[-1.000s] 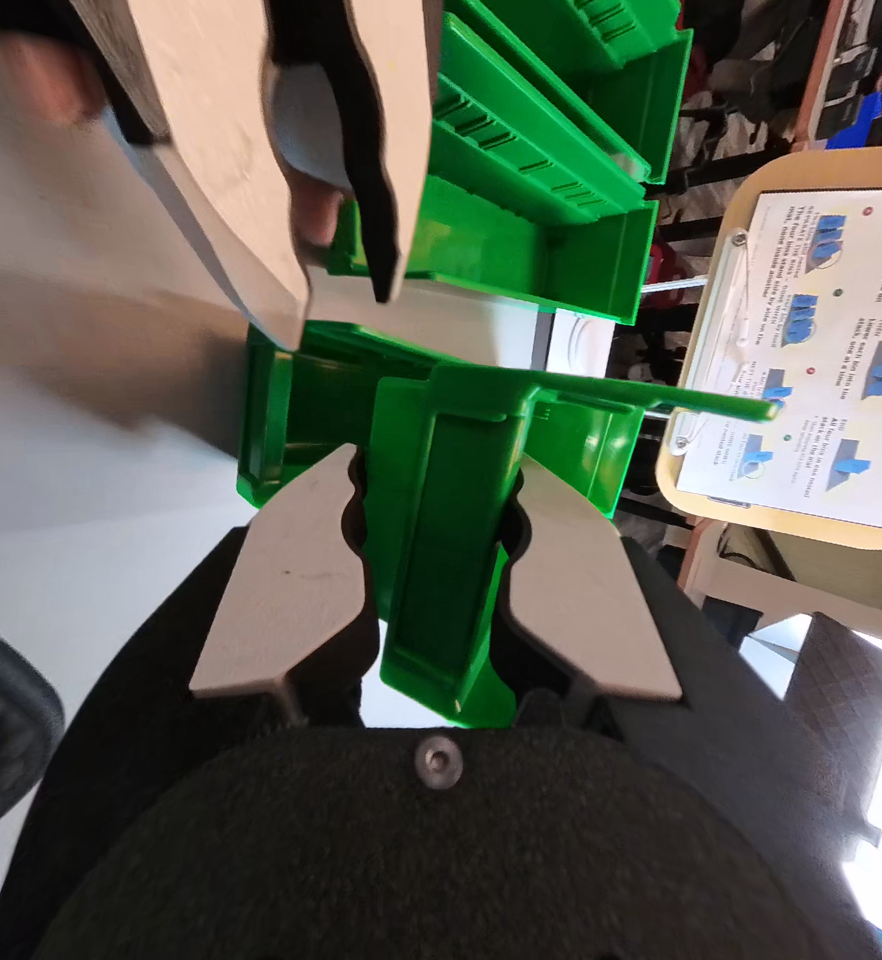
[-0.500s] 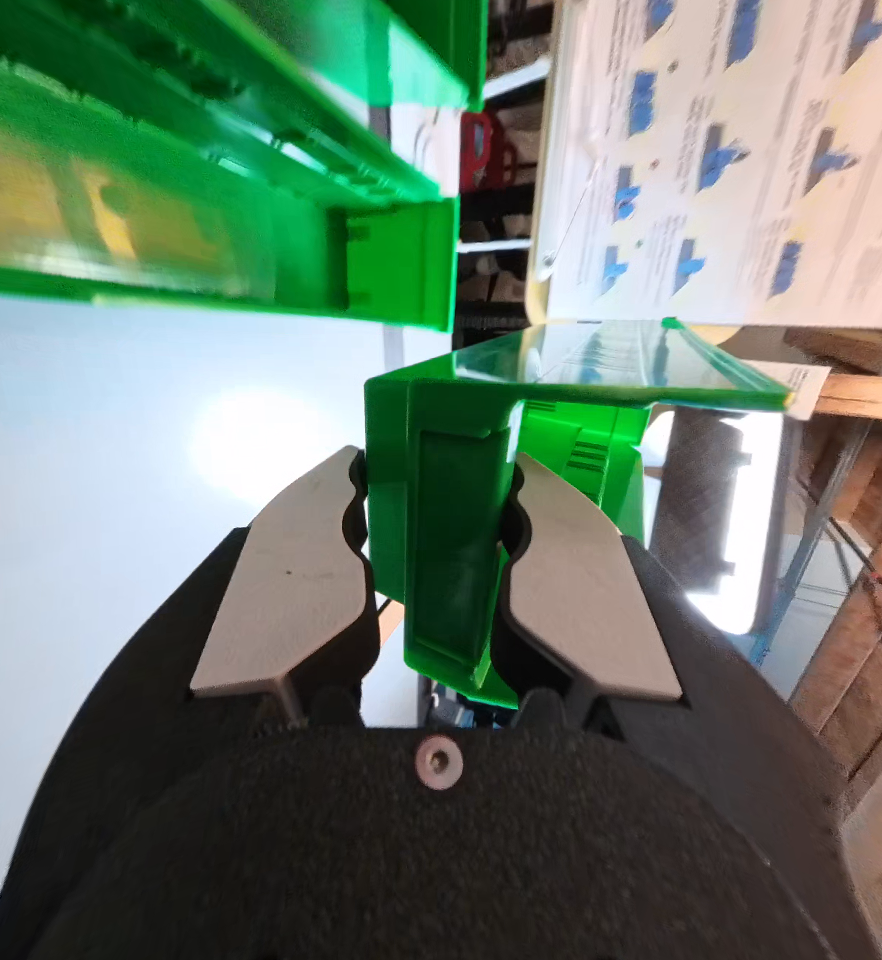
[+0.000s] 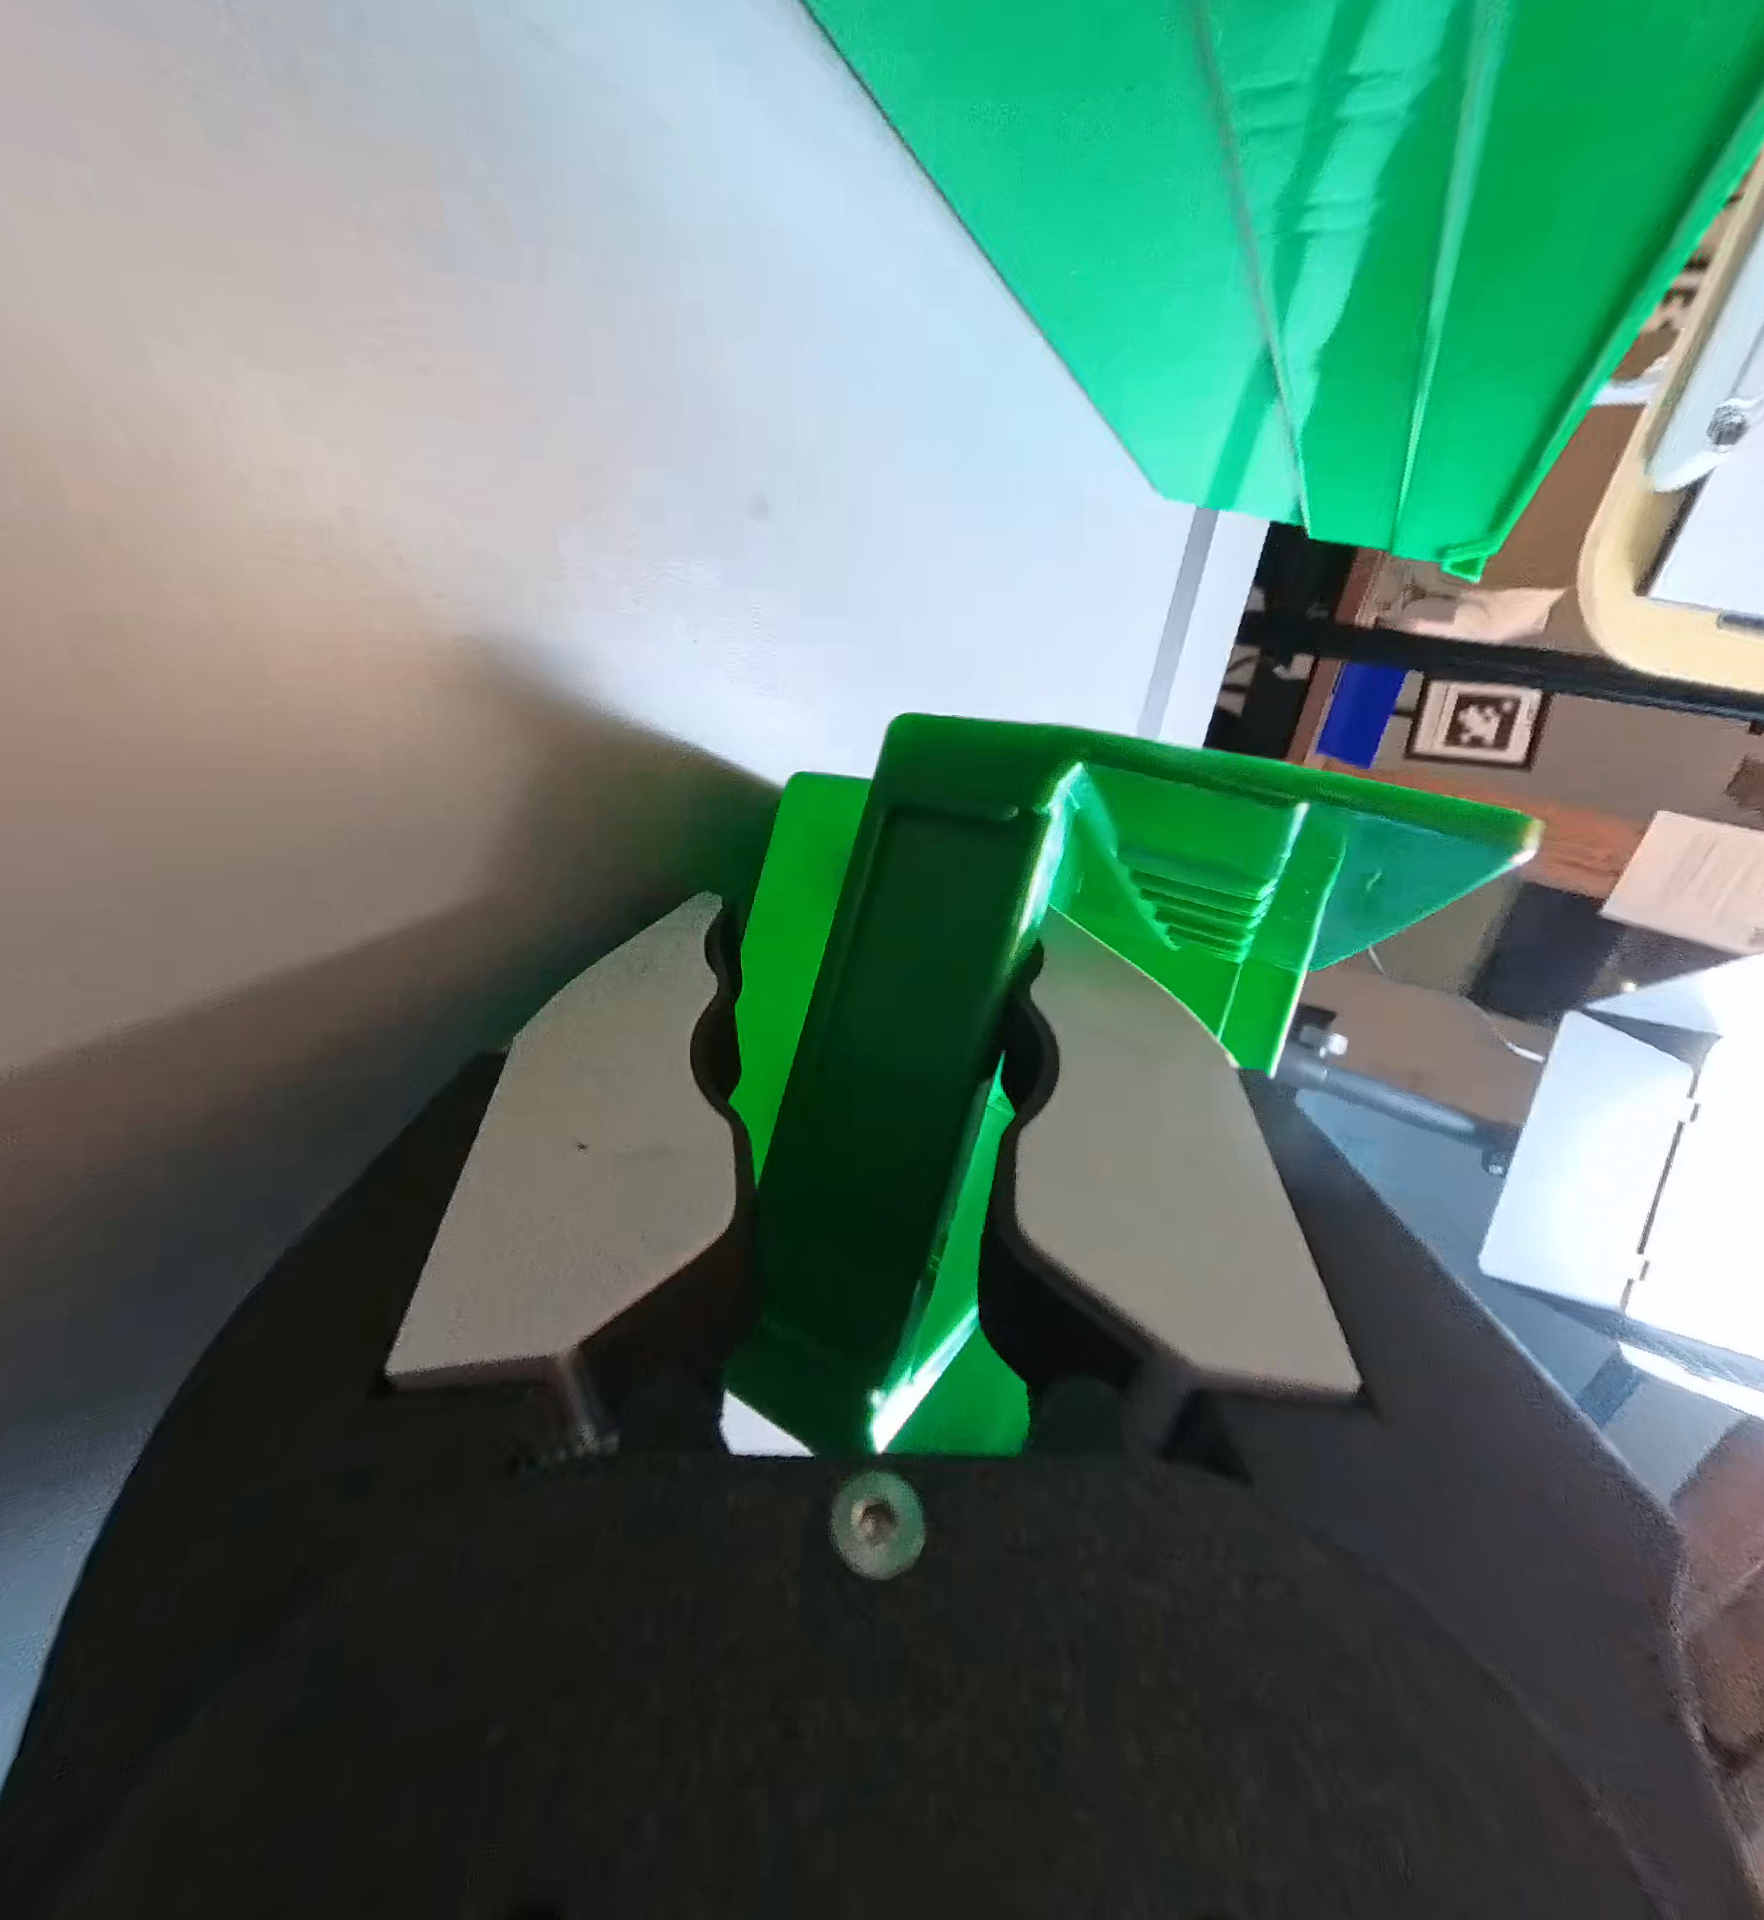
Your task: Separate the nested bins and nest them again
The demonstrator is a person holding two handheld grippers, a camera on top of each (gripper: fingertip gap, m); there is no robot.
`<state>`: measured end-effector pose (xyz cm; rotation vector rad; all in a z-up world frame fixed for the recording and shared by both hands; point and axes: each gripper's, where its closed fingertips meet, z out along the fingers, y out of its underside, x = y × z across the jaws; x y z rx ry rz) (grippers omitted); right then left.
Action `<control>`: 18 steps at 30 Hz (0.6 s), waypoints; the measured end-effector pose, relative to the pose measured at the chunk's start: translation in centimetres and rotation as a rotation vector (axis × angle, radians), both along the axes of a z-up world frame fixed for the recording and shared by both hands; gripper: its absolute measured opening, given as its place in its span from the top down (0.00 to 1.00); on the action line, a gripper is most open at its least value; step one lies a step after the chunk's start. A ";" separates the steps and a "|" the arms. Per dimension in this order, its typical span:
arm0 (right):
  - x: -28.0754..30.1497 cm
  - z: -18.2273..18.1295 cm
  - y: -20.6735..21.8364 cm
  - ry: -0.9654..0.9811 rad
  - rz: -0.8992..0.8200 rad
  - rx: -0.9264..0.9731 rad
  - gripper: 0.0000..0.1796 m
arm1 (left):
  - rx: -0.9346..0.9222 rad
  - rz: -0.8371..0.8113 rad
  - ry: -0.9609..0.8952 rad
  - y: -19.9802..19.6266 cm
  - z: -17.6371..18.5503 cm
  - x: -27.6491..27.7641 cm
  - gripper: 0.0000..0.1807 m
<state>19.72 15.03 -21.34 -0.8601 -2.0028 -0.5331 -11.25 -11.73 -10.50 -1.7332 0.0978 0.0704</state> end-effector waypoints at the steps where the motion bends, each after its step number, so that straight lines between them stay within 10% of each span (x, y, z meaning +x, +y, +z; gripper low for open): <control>1: 0.0 0.0 0.0 -0.009 0.020 0.003 0.73 | -0.002 0.000 -0.001 0.0 -0.2 0.0 0.72; 11: -0.3 0.8 -0.2 0.090 -0.010 -0.075 0.63 | -0.029 -0.001 0.000 0.5 -1.9 0.0 0.72; 18: -2.7 5.8 -9.0 0.355 0.010 -0.352 0.67 | -0.027 0.014 -0.012 0.5 -1.9 -0.8 0.72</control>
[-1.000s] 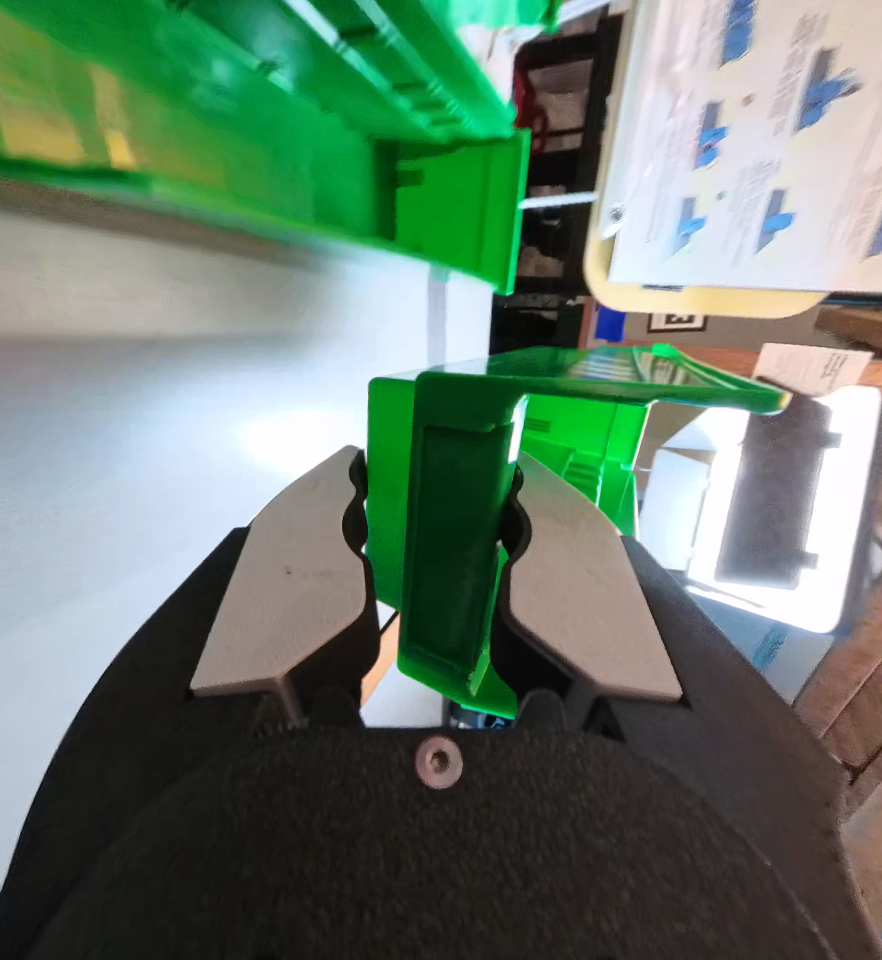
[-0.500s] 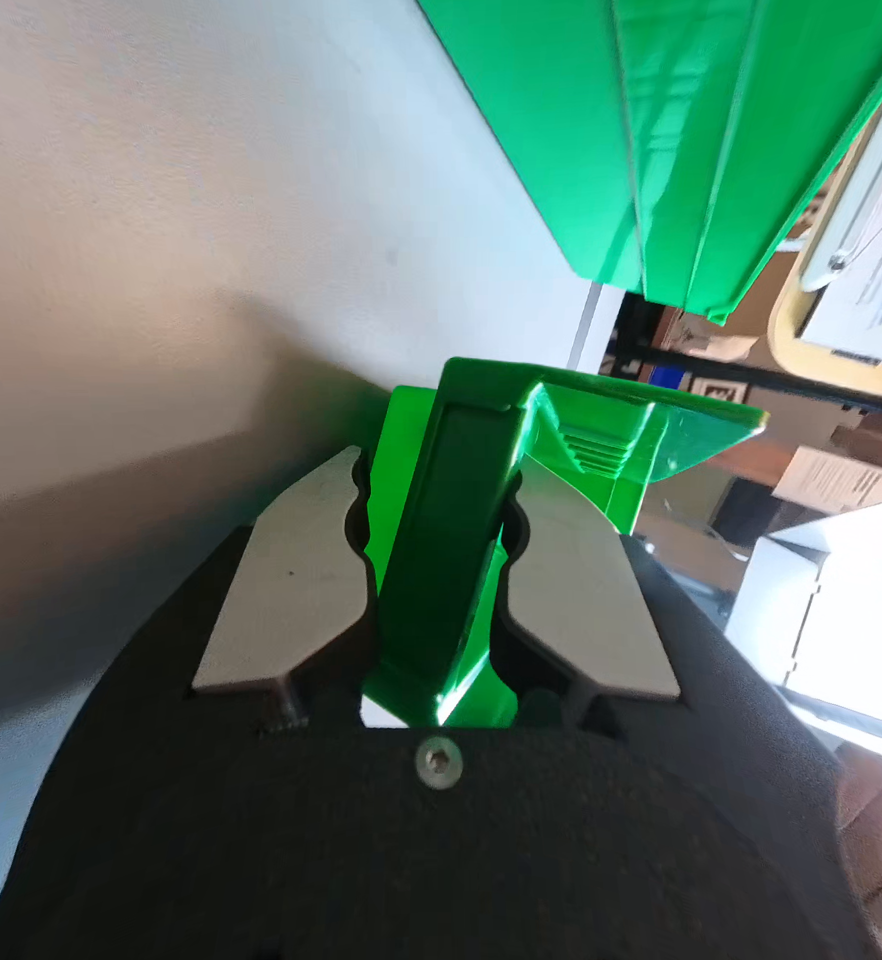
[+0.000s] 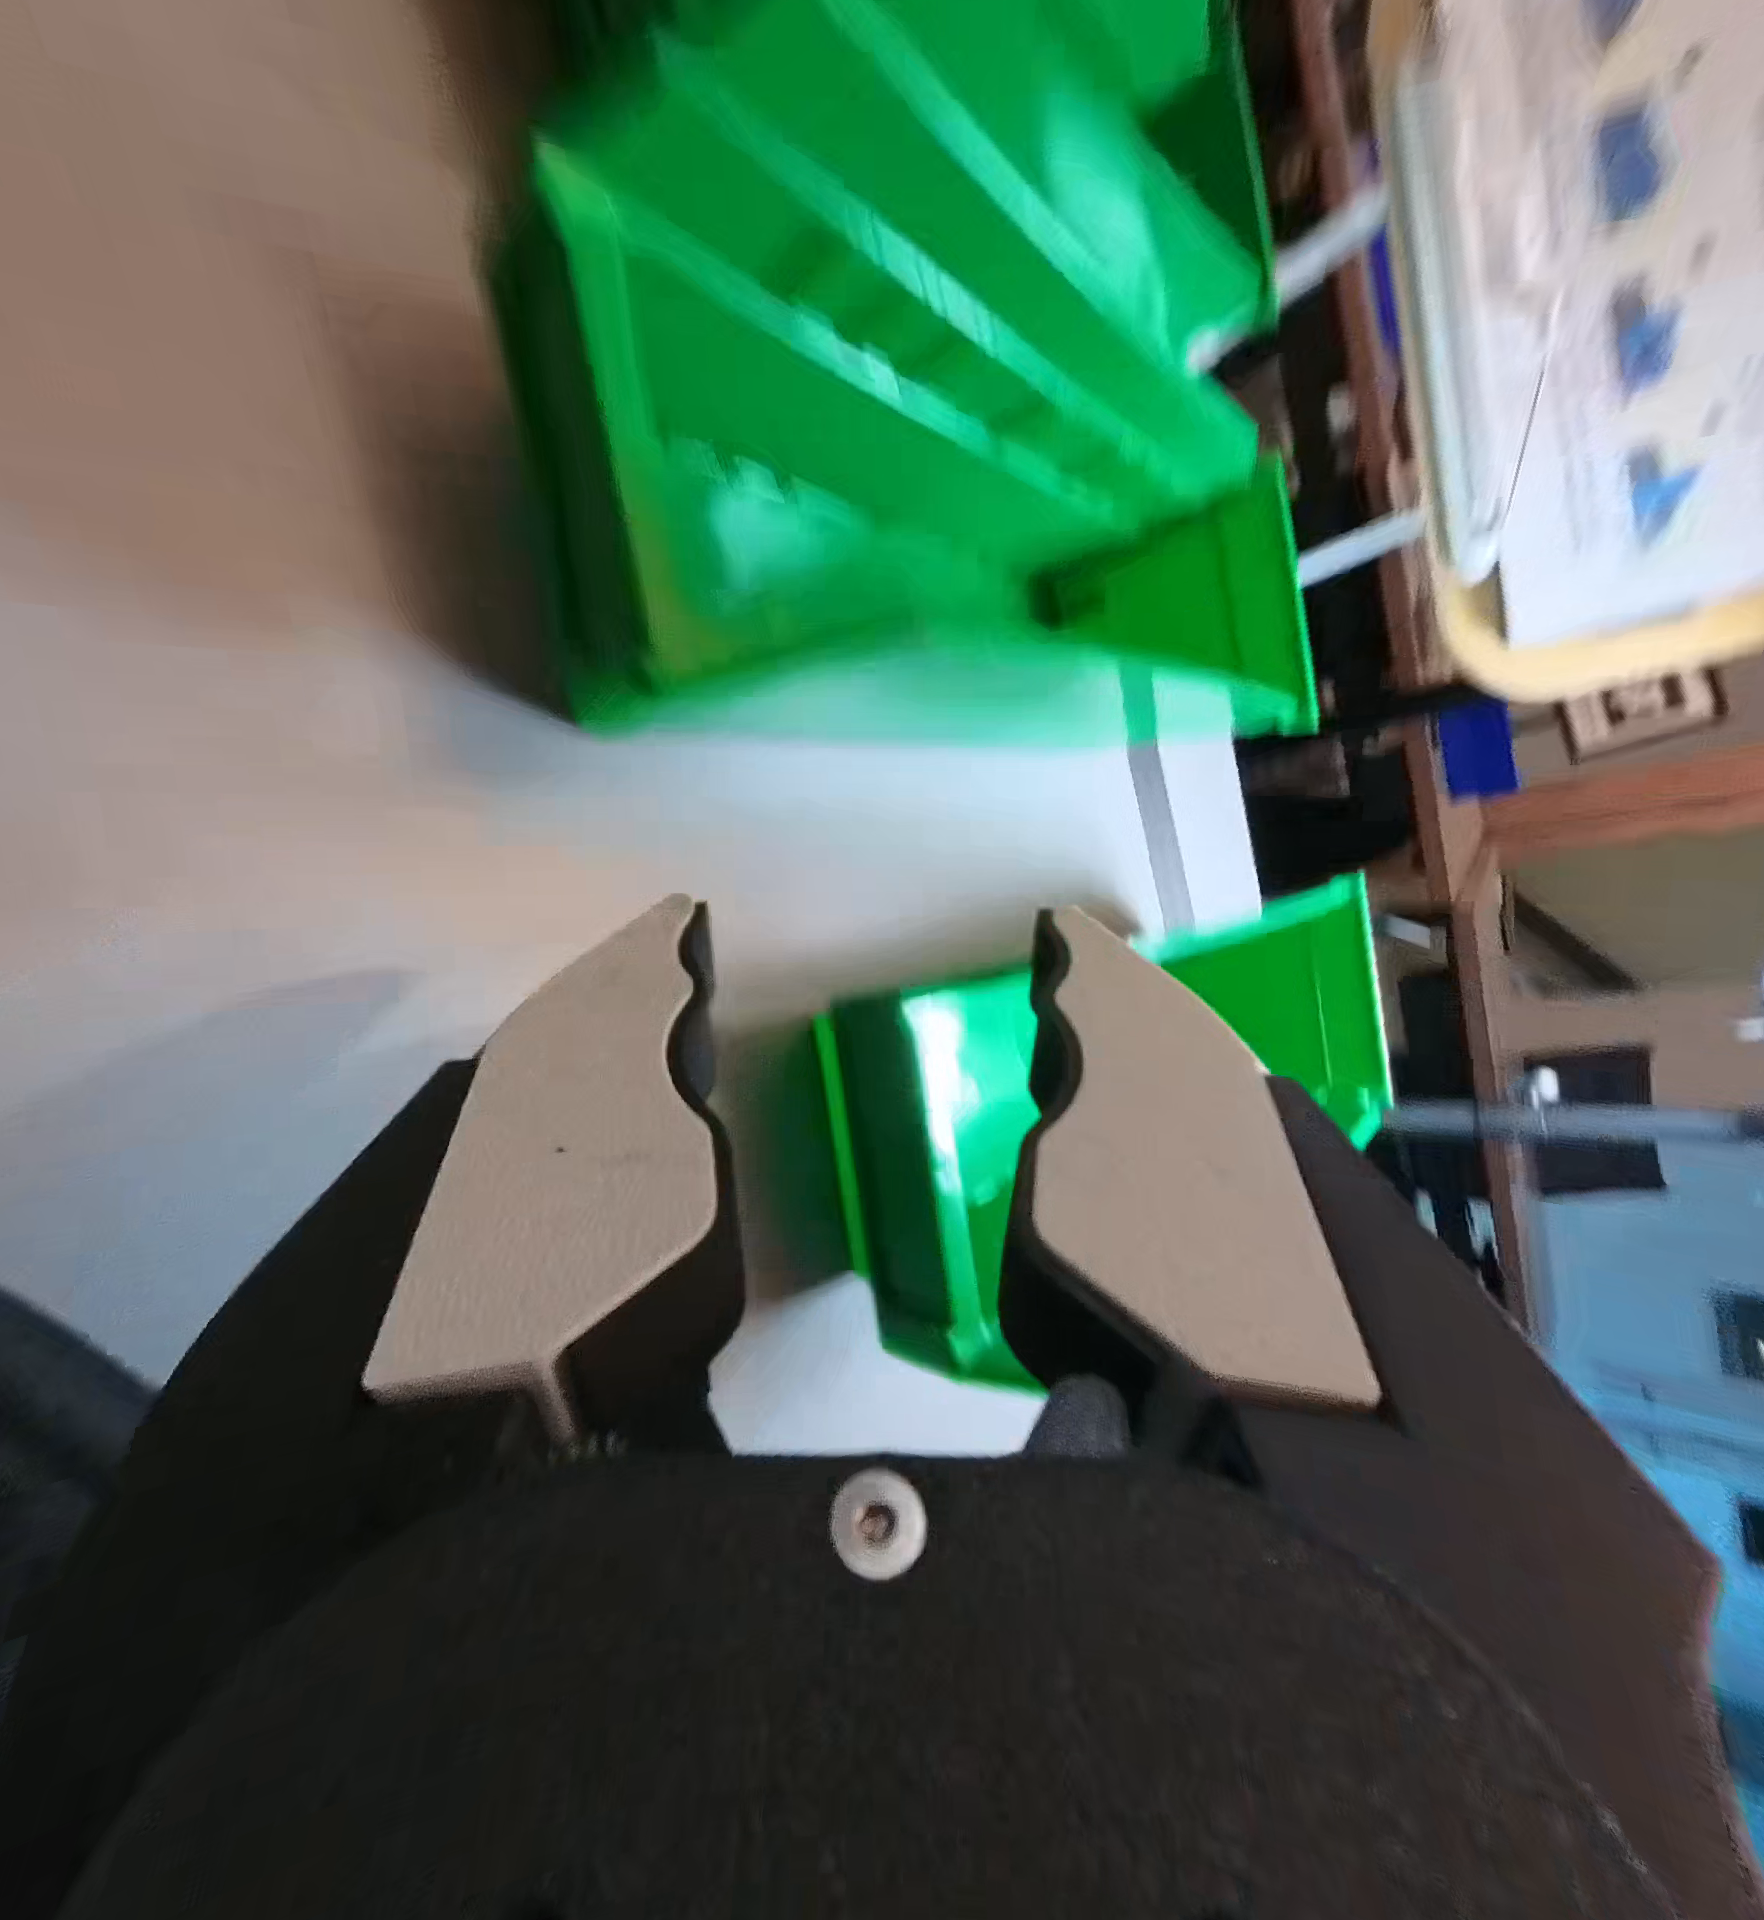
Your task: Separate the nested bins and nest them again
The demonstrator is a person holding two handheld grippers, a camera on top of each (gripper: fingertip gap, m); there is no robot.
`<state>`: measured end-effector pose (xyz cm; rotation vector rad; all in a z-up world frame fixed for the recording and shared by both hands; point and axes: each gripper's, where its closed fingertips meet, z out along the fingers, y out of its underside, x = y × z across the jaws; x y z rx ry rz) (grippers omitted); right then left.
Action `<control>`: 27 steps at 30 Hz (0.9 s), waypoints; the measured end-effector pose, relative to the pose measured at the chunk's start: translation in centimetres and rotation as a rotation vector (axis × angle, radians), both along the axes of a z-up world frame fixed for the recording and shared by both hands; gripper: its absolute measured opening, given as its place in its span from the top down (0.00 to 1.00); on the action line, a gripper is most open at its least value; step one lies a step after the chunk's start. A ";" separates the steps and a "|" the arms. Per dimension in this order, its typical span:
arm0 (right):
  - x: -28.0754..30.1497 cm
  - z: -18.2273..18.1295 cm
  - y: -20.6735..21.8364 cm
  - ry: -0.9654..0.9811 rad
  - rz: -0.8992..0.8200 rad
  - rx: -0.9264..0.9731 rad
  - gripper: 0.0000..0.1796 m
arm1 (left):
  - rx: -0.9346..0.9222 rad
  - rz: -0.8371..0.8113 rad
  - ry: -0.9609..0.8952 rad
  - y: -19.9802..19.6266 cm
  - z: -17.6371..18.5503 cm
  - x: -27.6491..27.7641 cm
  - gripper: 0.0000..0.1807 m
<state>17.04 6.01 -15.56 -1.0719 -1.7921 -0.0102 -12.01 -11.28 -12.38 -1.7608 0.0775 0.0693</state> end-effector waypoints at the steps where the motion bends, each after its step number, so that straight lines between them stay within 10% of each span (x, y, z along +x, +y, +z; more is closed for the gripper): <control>1: -1.0 0.5 -2.4 0.024 0.059 -0.012 0.71 | 0.000 0.000 -0.001 0.0 0.0 0.0 0.72; 7: -6.6 -3.3 -8.2 -0.158 0.128 0.022 0.71 | -0.007 -0.009 0.021 0.2 -0.4 0.3 0.72; 27: -8.7 -4.9 2.9 -0.227 -0.110 0.226 0.78 | -0.031 0.008 0.037 -0.1 -1.5 -0.9 0.74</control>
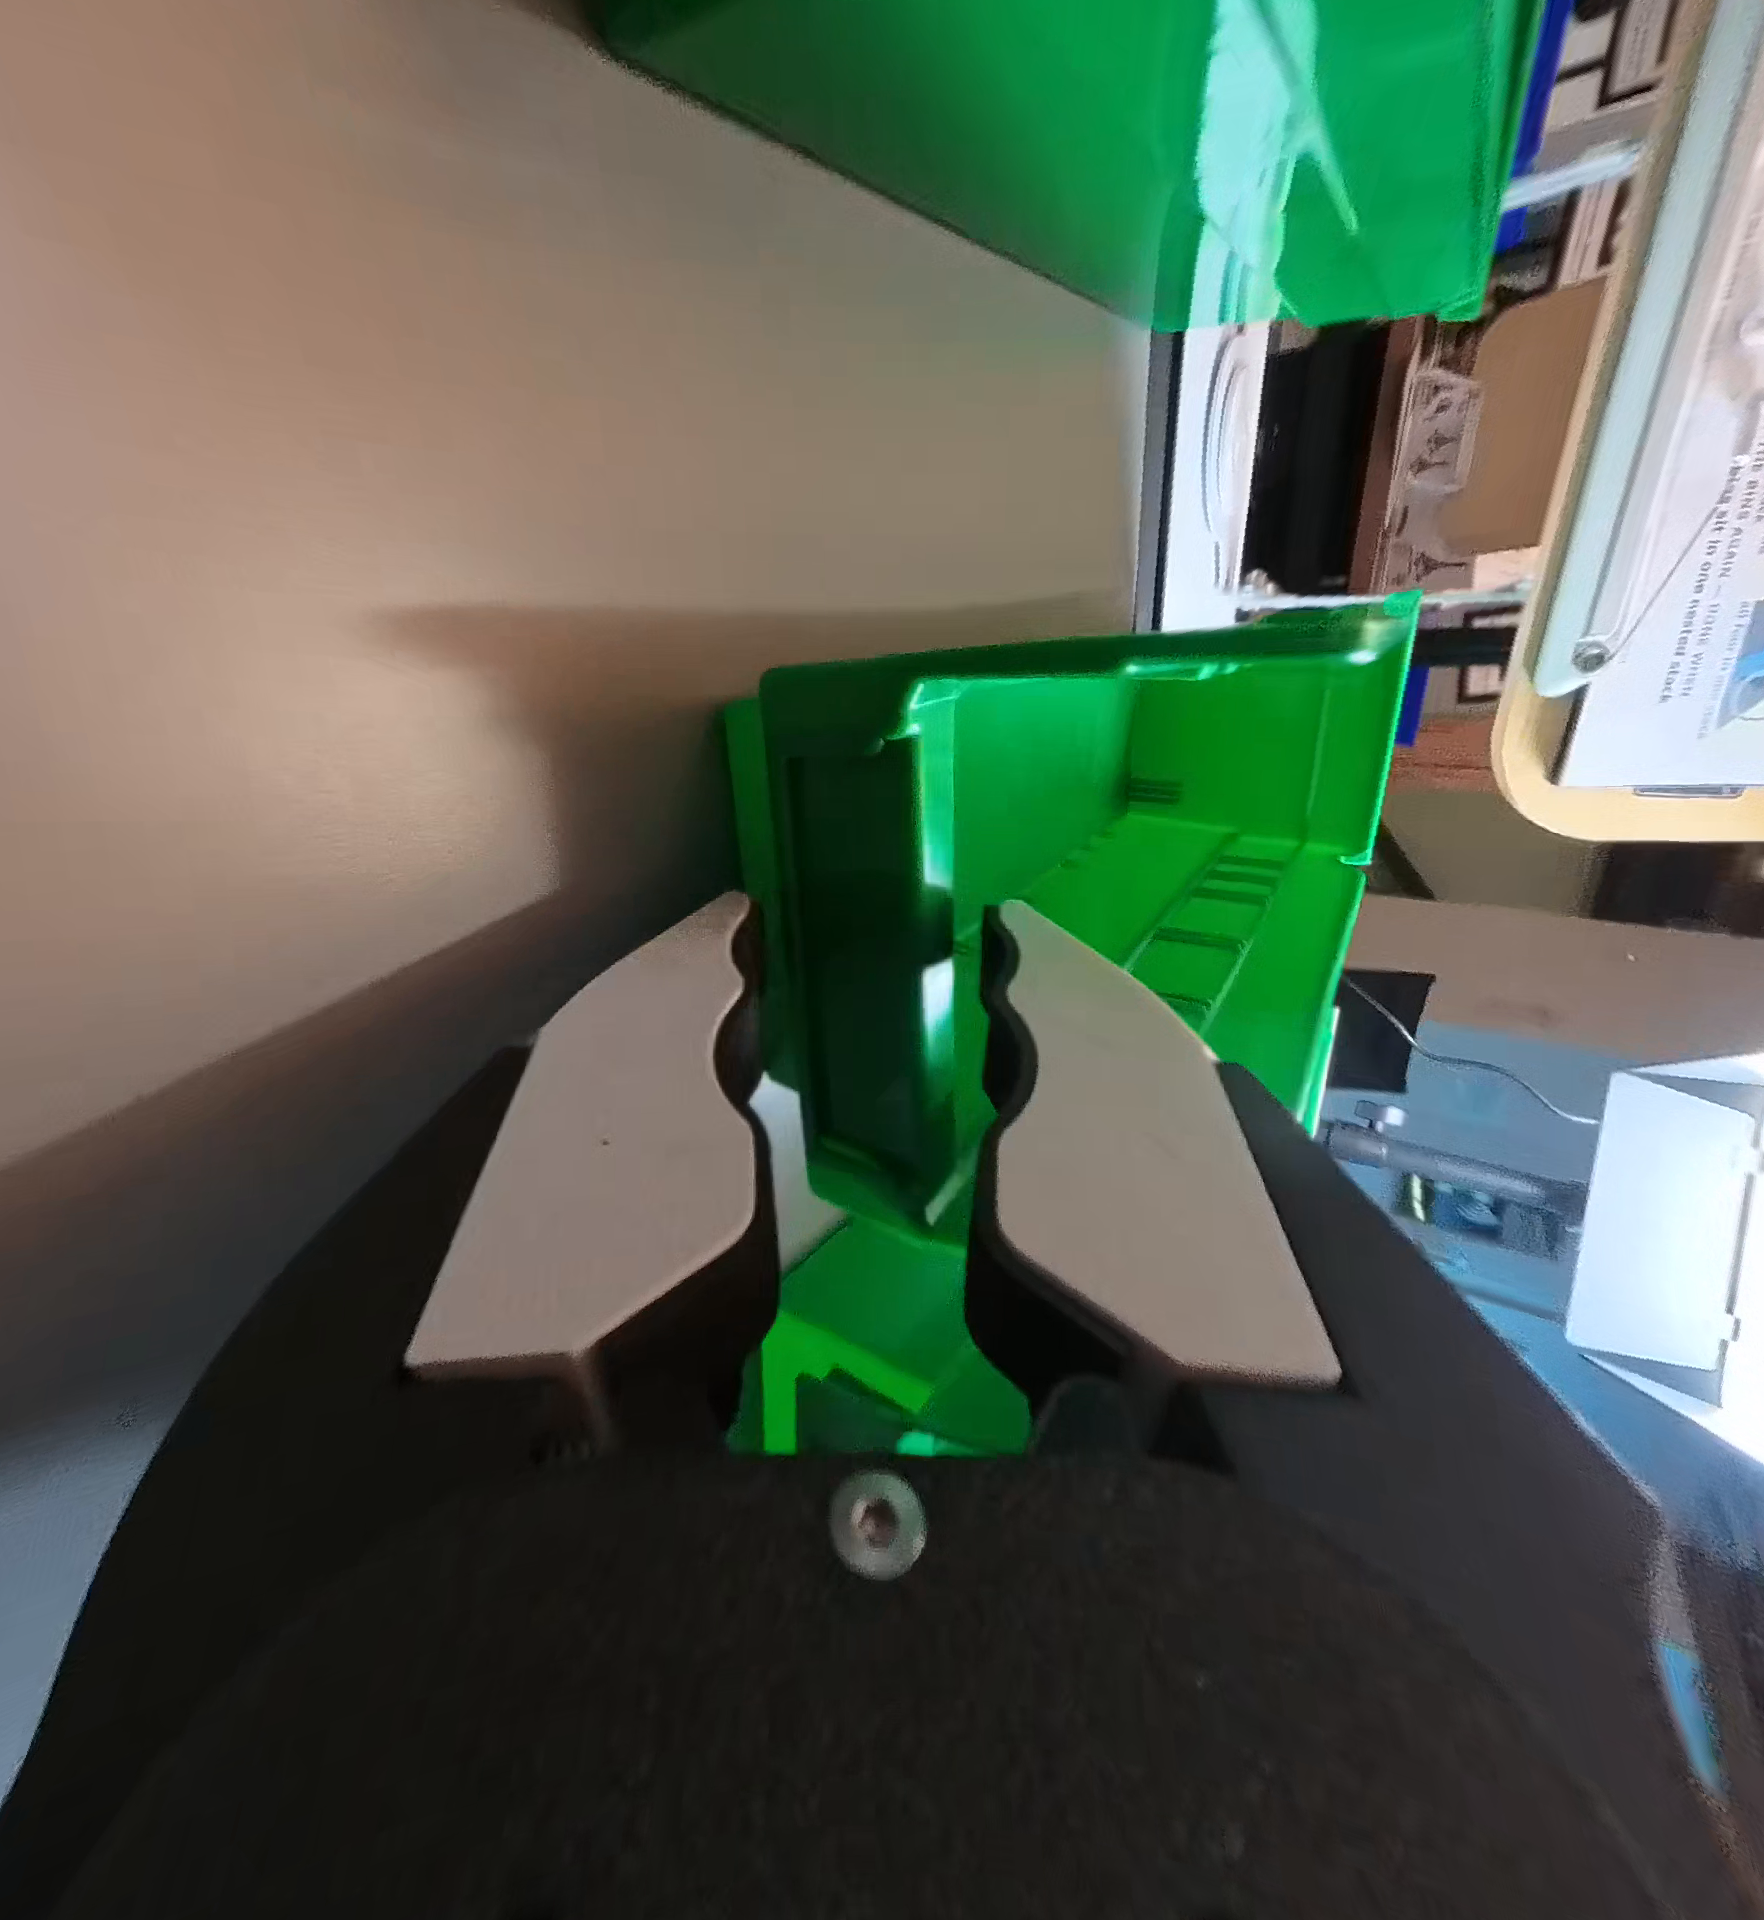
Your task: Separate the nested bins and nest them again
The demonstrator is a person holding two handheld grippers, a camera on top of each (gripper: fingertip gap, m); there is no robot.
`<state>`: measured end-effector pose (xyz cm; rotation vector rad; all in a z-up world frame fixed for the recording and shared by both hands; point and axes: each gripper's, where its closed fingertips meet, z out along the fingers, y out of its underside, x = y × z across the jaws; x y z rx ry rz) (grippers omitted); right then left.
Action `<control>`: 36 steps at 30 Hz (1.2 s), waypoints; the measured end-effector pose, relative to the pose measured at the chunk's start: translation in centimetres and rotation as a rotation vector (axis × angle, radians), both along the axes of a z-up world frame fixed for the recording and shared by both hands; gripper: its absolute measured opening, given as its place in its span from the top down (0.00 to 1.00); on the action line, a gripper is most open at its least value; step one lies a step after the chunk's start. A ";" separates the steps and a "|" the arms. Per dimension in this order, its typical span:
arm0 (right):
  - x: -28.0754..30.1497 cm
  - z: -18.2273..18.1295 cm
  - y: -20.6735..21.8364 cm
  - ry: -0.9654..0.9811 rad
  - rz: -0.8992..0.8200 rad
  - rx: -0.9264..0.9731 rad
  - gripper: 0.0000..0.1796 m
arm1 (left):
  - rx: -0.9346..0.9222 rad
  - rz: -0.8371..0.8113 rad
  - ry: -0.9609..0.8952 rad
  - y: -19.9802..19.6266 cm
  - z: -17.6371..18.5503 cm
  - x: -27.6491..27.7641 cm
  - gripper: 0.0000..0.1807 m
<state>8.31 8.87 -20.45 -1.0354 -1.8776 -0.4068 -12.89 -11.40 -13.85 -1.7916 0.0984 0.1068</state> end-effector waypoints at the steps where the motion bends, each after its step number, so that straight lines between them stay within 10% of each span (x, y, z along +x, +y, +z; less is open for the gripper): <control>1: 0.2 0.7 -0.8 0.044 0.013 -0.022 0.76 | -0.002 0.002 0.001 0.0 0.0 -0.1 0.74; 16: 14.1 7.5 -2.1 1.047 -0.374 -0.566 0.60 | -0.003 0.069 0.006 -0.1 -0.1 -1.0 0.72; 36: 15.4 6.7 -1.0 1.118 -0.393 -0.596 0.57 | 0.006 0.073 0.021 -0.9 0.1 -1.9 0.67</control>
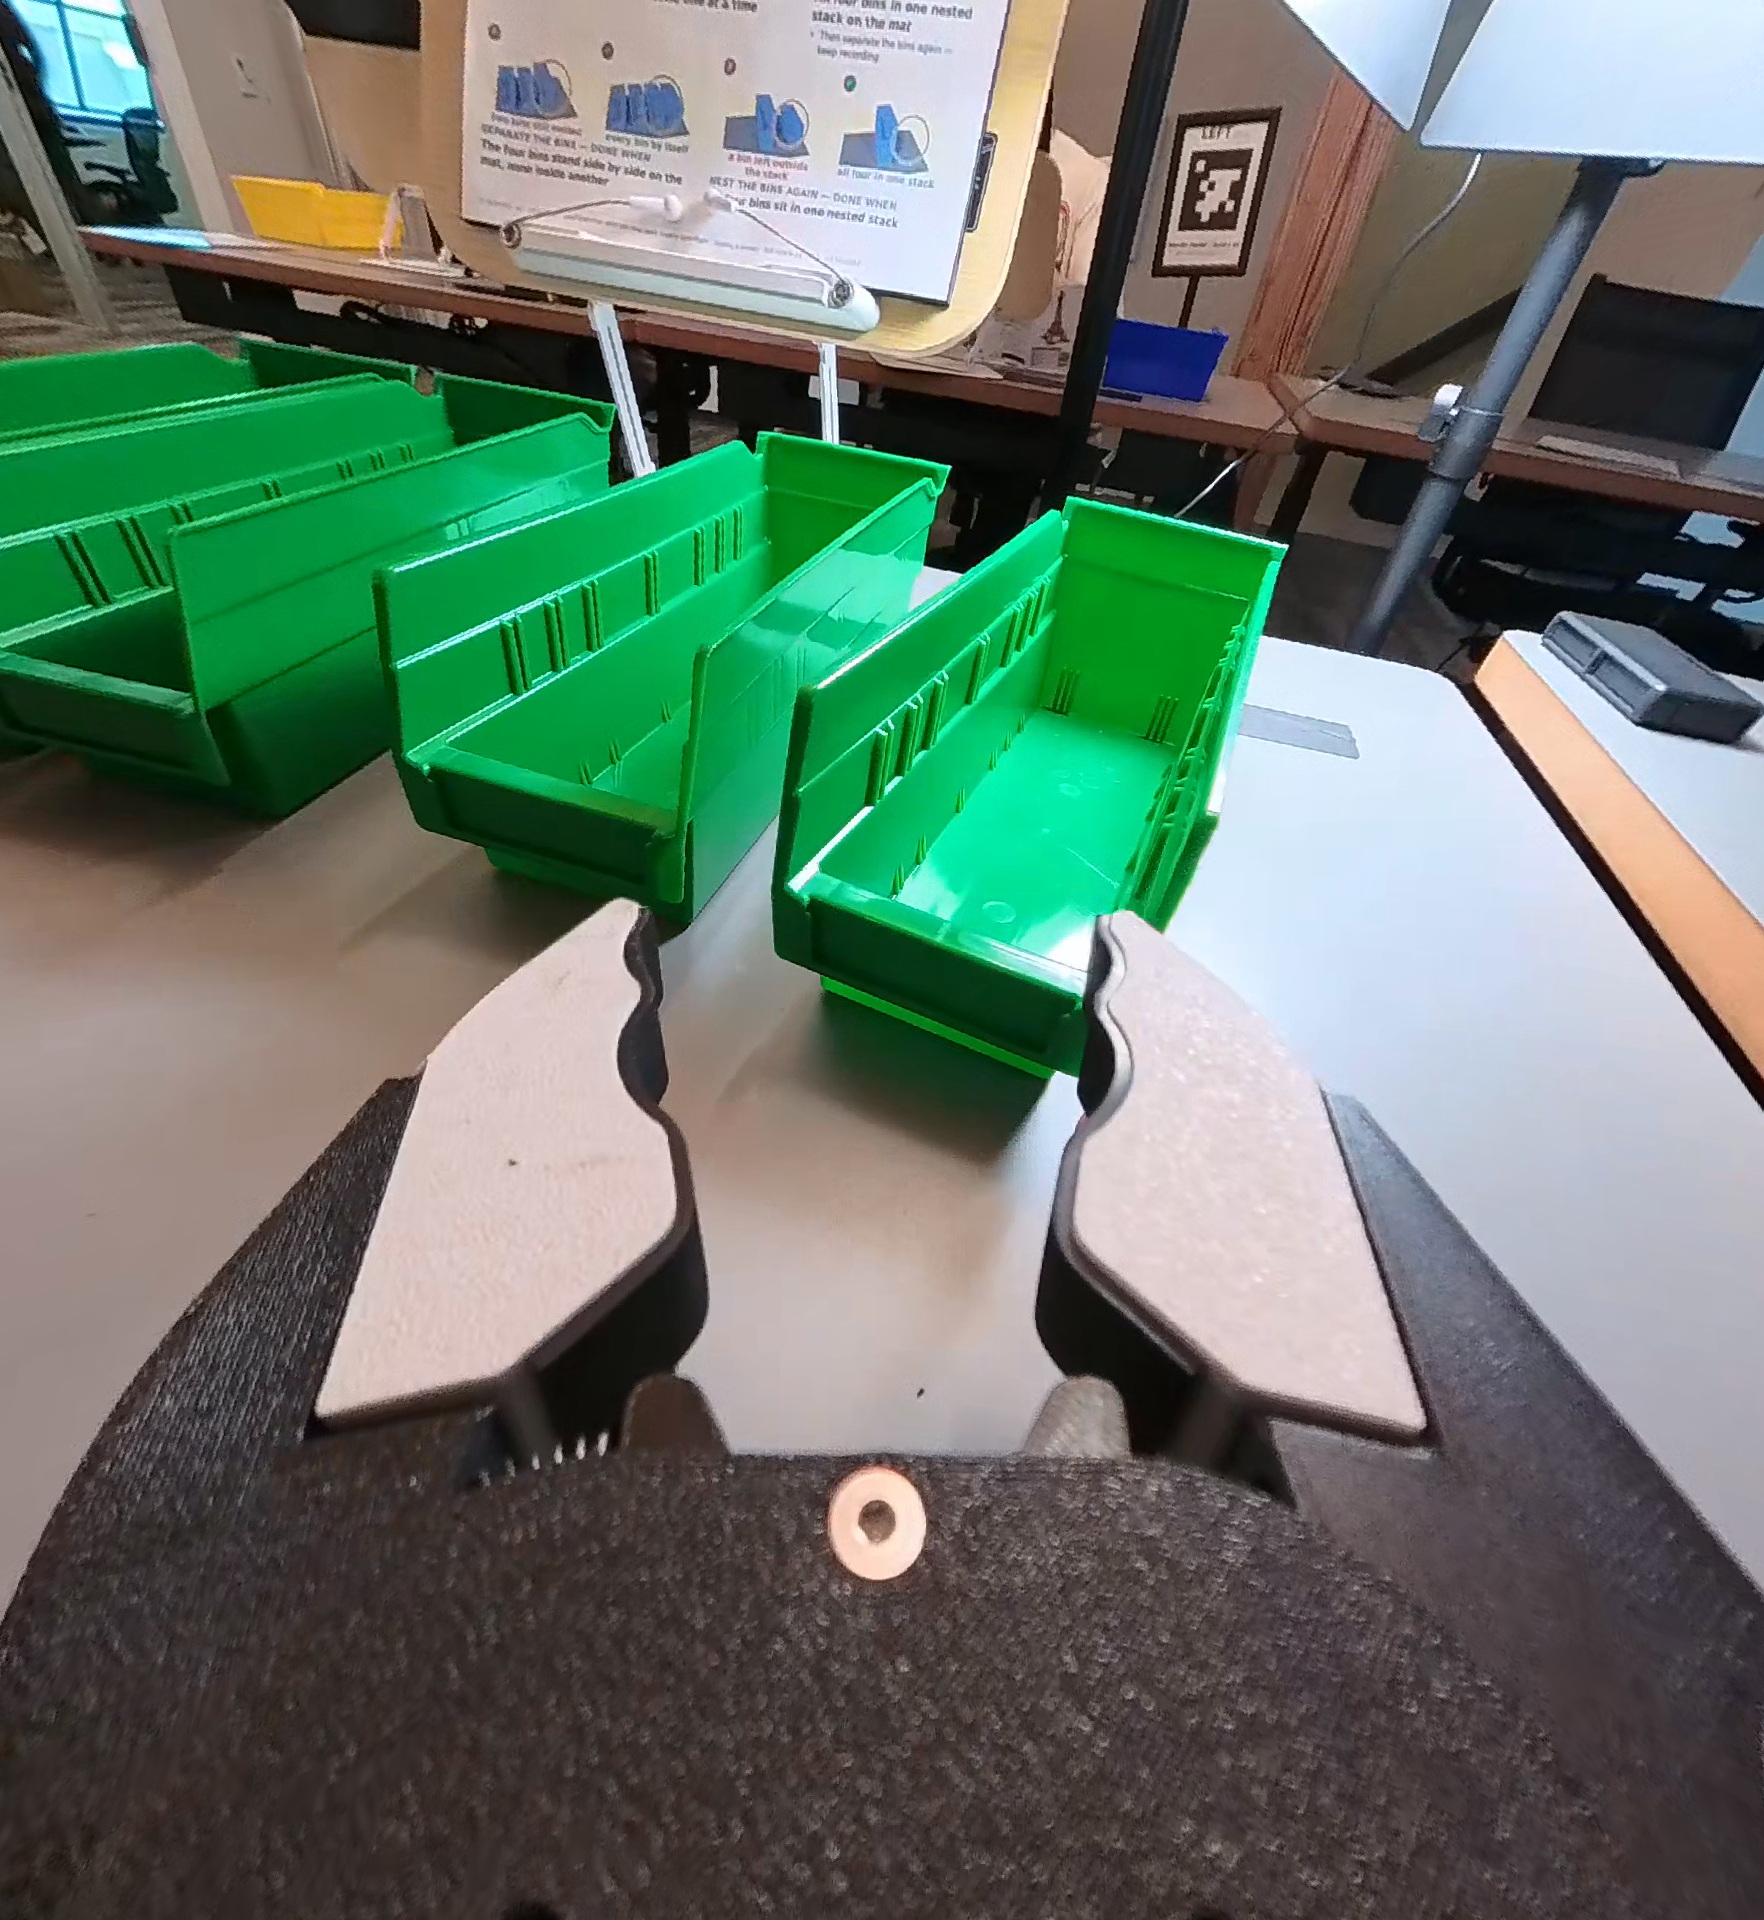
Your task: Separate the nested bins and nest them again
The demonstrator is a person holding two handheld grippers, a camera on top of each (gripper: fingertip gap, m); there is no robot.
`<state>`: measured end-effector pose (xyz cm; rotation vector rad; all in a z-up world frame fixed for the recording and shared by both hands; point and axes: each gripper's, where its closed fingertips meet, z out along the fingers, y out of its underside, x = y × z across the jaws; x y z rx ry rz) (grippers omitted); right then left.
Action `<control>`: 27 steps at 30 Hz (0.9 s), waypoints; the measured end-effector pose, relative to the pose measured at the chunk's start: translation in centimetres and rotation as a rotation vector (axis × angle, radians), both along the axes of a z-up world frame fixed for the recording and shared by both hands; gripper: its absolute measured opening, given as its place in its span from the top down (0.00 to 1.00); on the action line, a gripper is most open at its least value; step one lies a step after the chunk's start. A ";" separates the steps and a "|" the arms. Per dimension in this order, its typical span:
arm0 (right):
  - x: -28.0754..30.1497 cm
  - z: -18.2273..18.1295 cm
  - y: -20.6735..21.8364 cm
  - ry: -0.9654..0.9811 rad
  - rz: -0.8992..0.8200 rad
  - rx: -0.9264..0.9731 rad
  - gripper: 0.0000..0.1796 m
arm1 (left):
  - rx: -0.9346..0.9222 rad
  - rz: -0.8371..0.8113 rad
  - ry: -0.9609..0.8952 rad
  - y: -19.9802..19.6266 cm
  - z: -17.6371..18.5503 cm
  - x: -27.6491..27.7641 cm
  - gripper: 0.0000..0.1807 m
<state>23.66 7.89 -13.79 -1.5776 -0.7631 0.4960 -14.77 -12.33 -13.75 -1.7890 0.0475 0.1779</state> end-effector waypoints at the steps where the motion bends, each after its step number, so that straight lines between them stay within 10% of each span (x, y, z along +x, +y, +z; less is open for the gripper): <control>1: -0.1 -0.1 0.0 -0.007 0.002 -0.002 0.57 | -0.002 0.000 0.001 0.0 0.0 0.0 0.67; 9: -0.9 -0.6 0.4 -0.125 0.019 0.050 0.57 | 0.002 0.004 -0.016 0.0 -0.1 0.0 0.67; 19: -3.4 -5.5 4.5 -1.039 0.320 0.301 0.64 | -0.024 -0.007 -0.049 0.2 -0.8 0.2 0.67; 27: -3.0 -8.4 6.9 -1.285 0.434 0.238 0.77 | -0.024 -0.005 -0.056 0.2 -0.9 0.0 0.68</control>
